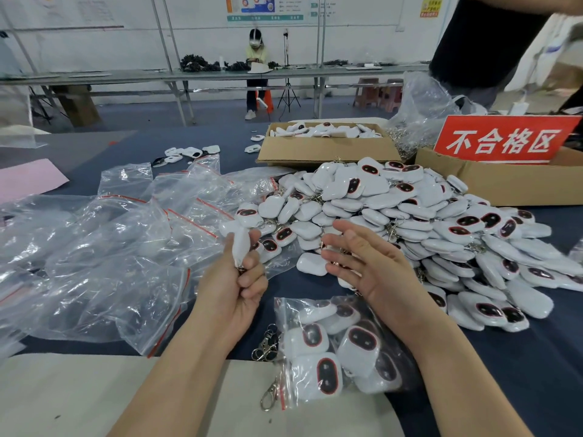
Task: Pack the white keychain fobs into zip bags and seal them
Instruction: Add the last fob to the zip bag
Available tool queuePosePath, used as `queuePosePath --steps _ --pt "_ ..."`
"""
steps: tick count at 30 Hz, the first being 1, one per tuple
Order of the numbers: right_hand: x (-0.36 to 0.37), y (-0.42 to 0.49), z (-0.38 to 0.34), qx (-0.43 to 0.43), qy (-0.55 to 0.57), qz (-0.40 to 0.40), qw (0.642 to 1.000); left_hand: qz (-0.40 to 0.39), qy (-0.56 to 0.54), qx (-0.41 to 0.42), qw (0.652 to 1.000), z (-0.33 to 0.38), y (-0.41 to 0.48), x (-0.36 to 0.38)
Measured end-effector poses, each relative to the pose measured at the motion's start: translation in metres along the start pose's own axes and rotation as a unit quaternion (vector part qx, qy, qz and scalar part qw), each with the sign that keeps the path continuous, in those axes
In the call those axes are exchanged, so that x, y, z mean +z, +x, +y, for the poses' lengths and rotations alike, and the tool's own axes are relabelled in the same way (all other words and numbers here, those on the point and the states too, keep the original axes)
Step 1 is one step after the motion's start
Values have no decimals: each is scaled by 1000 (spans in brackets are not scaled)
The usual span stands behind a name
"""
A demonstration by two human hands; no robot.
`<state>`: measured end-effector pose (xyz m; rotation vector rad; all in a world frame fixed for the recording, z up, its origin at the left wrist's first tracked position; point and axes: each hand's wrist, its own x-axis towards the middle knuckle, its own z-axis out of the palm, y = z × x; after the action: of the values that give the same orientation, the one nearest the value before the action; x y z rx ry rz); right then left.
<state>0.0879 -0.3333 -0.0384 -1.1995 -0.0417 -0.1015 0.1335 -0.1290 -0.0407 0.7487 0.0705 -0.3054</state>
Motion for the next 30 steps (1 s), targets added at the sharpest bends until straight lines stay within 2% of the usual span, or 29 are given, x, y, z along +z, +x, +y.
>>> queuePosePath --steps 3,6,7,8,9,10,11,15,21,27,30 --pt "3 -1 -5 -32 -103 -18 994 -4 52 24 998 7 -8 2" --pt "12 -3 -6 -65 -273 -53 958 -22 176 53 983 20 -30 -8" --pt "16 -3 -5 -65 -329 -80 939 -25 256 64 964 24 -39 -16" --pt "21 -3 -2 -58 -368 -108 922 -25 359 76 930 27 -48 -23" --pt "25 -3 1 -42 -383 -130 914 -27 464 87 881 30 -57 -29" --pt "28 -3 3 -24 -386 -145 910 -32 540 92 836 33 -64 -33" --pt "30 -3 5 -11 -394 -155 906 -35 576 85 812 35 -69 -35" --pt "35 -4 7 18 -446 -174 878 -51 573 17 818 40 -75 -25" --pt "36 -3 8 23 -435 -176 883 -44 554 -29 831 30 -75 -24" --pt "37 -2 10 3 -412 -165 896 11 452 -30 892 6 -69 -21" --pt "35 0 10 -8 -401 -169 900 -2 361 -40 932 -6 -71 -15"
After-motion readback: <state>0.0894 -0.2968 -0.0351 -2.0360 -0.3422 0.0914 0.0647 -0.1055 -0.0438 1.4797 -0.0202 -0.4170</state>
